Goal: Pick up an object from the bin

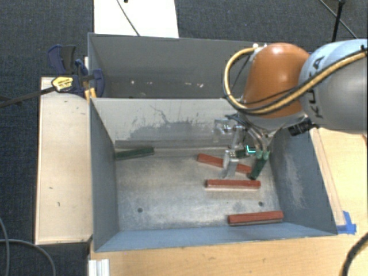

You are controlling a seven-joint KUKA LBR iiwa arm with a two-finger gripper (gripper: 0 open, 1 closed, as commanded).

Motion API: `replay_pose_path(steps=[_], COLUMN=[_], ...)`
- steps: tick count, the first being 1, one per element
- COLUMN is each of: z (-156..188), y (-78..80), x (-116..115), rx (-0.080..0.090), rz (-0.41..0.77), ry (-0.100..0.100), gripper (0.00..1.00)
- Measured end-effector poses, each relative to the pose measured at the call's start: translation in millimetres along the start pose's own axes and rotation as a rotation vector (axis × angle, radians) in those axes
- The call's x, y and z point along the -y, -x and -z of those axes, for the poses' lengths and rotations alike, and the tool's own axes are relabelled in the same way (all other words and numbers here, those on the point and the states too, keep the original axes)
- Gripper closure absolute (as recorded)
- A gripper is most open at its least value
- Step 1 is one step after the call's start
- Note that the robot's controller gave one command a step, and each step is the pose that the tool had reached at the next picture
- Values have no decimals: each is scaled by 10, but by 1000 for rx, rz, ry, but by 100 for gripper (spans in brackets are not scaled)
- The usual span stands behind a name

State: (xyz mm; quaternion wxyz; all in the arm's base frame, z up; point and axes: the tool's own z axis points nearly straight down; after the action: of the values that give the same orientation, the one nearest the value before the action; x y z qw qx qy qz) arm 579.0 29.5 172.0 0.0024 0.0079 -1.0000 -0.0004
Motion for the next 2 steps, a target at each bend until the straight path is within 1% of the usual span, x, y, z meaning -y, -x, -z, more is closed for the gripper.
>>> replay_pose_path(steps=[1,2], z=[-1025,-994], y=[-95,-74], x=[118,114], rx=[4,12], rz=[306,303], ry=[0,-1], gripper=[0,100])
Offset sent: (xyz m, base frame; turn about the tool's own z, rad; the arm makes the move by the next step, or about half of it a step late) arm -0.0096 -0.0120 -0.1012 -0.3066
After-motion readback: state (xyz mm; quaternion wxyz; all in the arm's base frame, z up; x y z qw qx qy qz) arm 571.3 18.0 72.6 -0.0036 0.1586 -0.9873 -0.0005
